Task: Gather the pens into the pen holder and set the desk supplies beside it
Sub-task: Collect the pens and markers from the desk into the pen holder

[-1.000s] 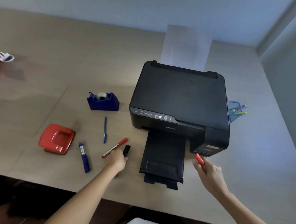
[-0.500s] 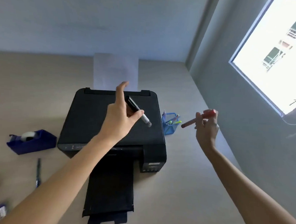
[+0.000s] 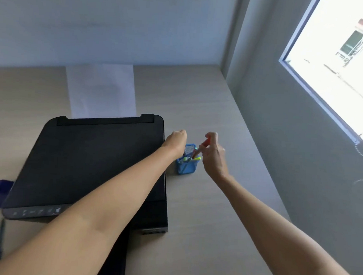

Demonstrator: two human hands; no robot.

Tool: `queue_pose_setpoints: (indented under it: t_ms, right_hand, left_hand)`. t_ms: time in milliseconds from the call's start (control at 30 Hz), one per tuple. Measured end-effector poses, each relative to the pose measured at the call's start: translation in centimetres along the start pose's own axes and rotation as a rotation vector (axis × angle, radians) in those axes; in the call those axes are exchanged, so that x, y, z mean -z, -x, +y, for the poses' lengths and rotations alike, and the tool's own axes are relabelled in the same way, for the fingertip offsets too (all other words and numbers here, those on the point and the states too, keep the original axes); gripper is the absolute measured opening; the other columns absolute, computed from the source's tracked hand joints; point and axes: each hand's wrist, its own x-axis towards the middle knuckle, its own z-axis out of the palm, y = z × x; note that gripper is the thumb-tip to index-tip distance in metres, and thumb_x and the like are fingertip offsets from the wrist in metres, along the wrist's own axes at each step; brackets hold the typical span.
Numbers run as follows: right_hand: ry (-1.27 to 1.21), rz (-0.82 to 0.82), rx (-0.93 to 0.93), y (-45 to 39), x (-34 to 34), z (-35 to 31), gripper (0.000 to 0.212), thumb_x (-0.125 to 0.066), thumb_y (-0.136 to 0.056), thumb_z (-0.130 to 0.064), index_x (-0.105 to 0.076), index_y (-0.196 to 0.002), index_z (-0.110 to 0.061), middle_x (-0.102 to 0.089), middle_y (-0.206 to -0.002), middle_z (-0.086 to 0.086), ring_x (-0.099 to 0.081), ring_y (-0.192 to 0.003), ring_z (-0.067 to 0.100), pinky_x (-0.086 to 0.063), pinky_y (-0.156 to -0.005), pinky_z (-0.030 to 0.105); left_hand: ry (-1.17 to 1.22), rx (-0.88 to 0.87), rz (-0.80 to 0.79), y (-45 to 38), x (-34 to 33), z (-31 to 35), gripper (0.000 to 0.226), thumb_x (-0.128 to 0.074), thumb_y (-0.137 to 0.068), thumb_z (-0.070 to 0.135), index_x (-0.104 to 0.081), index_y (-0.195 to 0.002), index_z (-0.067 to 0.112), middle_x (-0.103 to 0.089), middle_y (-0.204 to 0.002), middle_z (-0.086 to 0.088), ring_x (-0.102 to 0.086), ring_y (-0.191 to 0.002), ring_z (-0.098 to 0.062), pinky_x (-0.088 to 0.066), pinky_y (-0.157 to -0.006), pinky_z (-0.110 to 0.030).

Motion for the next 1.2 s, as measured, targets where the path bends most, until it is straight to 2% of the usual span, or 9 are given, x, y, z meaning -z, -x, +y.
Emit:
queue_pose_setpoints:
  t_ms: [200,367,533,667,833,967,1067,1133,1200]
  right_hand:
    - [0.340,-0.212,0.143,-0.6,-1.4,1.8,0.036,-0.043,-0.083,0.010,-0.050,-0.114,-0.007,-0.057,-0.108,0.015,-0.049,-0.098,0.032,-0.049,-0.077,0.041]
    - [0.333,-0.226,0.126,-1.0,-1.3,1.9,0.034,-0.042,-0.086,0.003,-0.061,-0.114,-0.005,-0.053,-0.113,0.018,-0.046,-0.104,0.035,-0.043,-0.087,0.037]
    - [0.228,-0.069,0.079,-2.3,-0.6,-1.4,0.031,-0.041,-0.094,-0.002,-0.062,-0.117,-0.004,-0.058,-0.111,0.021,-0.051,-0.104,0.037,-0.039,-0.086,0.035]
    - [0.175,-0.011,0.135,-3.2,-0.6,-7.0,0.029,-0.041,-0.096,-0.008,-0.068,-0.107,-0.005,-0.065,-0.109,0.020,-0.060,-0.099,0.037,-0.042,-0.085,0.034]
    - [0.096,-0.021,0.229,-1.2,-4.2,-16.9,0.025,-0.047,-0.094,-0.014,-0.069,-0.104,-0.009,-0.072,-0.098,0.017,-0.064,-0.093,0.034,-0.038,-0.077,0.029]
    - [0.027,-0.185,0.303,4.0,-11.1,-25.5,0.019,-0.049,-0.092,-0.015,-0.067,-0.099,-0.014,-0.072,-0.082,0.007,-0.064,-0.075,0.024,-0.038,-0.070,0.024]
    - [0.000,-0.364,0.388,9.3,-17.2,-30.2,0.019,-0.049,-0.091,-0.011,-0.066,-0.101,-0.014,-0.067,-0.078,0.000,-0.061,-0.065,0.014,-0.045,-0.058,0.017]
    - [0.015,-0.487,0.457,13.7,-21.8,-32.7,0.019,-0.050,-0.092,-0.009,-0.066,-0.102,-0.011,-0.066,-0.081,0.000,-0.058,-0.065,0.009,-0.042,-0.058,0.010]
    - [0.039,-0.604,0.489,17.4,-25.1,-32.7,0.020,-0.049,-0.092,-0.008,-0.065,-0.104,-0.008,-0.068,-0.090,0.005,-0.056,-0.073,0.012,-0.041,-0.067,0.018]
  left_hand:
    - [-0.173,-0.014,-0.155,-1.3,-1.5,0.8,0.029,-0.053,-0.083,-0.006,-0.059,-0.111,-0.001,-0.063,-0.113,-0.022,-0.063,-0.102,-0.039,-0.052,-0.083,-0.041]
    - [-0.200,-0.019,-0.188,-1.0,-0.7,0.4,0.034,-0.057,-0.083,-0.006,-0.060,-0.116,0.002,-0.062,-0.119,-0.021,-0.062,-0.106,-0.039,-0.052,-0.084,-0.041]
    - [0.094,-0.059,-0.024,0.7,3.4,-1.2,0.044,-0.061,-0.087,-0.003,-0.056,-0.130,0.007,-0.061,-0.129,-0.015,-0.060,-0.116,-0.029,-0.050,-0.099,-0.037]
    - [0.341,-0.076,0.107,5.6,9.1,-4.3,0.037,-0.065,-0.087,0.005,-0.062,-0.124,0.002,-0.068,-0.119,-0.013,-0.066,-0.105,-0.023,-0.048,-0.093,-0.024]
    - [0.479,-0.064,0.146,16.2,14.8,-13.7,0.027,-0.067,-0.087,0.015,-0.068,-0.113,0.008,-0.072,-0.102,-0.001,-0.066,-0.093,-0.011,-0.049,-0.084,-0.015]
    - [0.446,0.135,0.162,25.9,16.1,-26.0,0.006,-0.063,-0.090,0.015,-0.067,-0.094,0.012,-0.067,-0.076,0.002,-0.063,-0.071,-0.012,-0.048,-0.071,-0.020]
    - [0.324,0.383,0.035,32.2,13.2,-35.0,0.019,-0.059,-0.091,0.019,-0.057,-0.072,0.020,-0.060,-0.067,0.007,-0.061,-0.068,-0.012,-0.045,-0.072,-0.028]
    - [0.280,0.558,-0.058,35.9,9.7,-40.3,0.015,-0.059,-0.091,0.020,-0.060,-0.078,0.012,-0.061,-0.067,0.004,-0.064,-0.074,-0.019,-0.043,-0.072,-0.028]
    - [0.199,0.713,-0.108,37.7,6.0,-42.7,0.019,-0.057,-0.091,0.018,-0.064,-0.099,0.002,-0.070,-0.094,-0.009,-0.066,-0.097,-0.027,-0.047,-0.079,-0.031]
